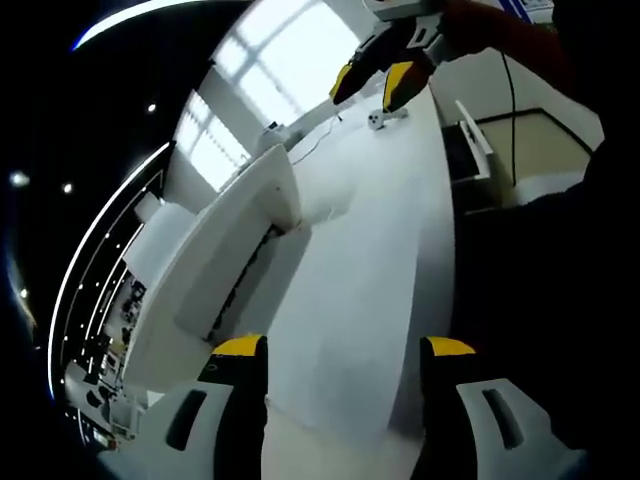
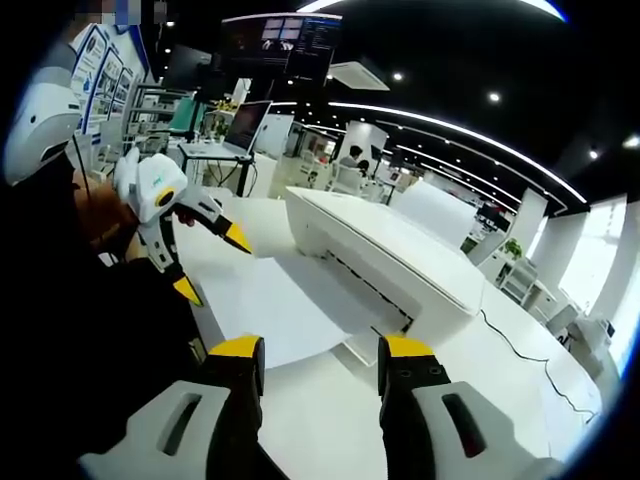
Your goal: Remove the paper from the printer output slot and place it on top of the printer
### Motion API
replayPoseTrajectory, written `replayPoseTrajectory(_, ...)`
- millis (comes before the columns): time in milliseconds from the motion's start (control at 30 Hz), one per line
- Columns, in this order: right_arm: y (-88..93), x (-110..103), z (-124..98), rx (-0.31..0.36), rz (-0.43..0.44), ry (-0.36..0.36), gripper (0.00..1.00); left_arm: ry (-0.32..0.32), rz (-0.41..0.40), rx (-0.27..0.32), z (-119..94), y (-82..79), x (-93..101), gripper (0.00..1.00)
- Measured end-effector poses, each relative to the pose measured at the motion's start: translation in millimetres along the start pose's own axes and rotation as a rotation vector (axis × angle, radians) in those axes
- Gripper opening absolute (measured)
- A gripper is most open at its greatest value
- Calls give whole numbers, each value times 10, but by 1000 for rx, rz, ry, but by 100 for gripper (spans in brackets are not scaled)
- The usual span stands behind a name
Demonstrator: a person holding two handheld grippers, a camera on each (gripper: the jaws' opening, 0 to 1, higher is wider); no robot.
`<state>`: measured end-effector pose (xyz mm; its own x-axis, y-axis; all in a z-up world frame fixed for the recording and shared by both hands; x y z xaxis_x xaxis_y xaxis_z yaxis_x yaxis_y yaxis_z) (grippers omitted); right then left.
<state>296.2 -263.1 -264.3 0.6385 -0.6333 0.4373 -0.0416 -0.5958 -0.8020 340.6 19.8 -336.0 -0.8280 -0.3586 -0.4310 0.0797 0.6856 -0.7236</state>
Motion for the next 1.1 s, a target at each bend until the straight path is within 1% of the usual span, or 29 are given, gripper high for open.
replayPoseTrajectory(400,9,4,-5,-1,2,-2,41,-10,9,-15,57,3,24,65)
replayPoseTrajectory(533,4,8,-4,0,2,0,41,-26,31,-25,77,7,21,65)
replayPoseTrajectory(733,1,11,-2,1,1,1,41,-35,39,-27,101,13,17,64)
replayPoseTrajectory(900,10,11,-8,-2,2,2,41,-40,52,-27,140,23,44,64)
replayPoseTrajectory(1100,19,14,-14,-2,2,2,41,-52,87,-40,190,29,95,64)
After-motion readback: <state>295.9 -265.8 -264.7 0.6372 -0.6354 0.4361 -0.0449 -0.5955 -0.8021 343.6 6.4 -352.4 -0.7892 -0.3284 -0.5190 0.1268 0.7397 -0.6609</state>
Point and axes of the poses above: the point that each gripper's makers call its tool centre point, and the gripper's own axes: z roughly forward along the fingers, x roughly to its right, y roughly out of its underside, the point moved 10 cm from there along -z, roughly backward along the fingers, and after that the axes turned 9 degrees about -z, right-handed, at the moved point
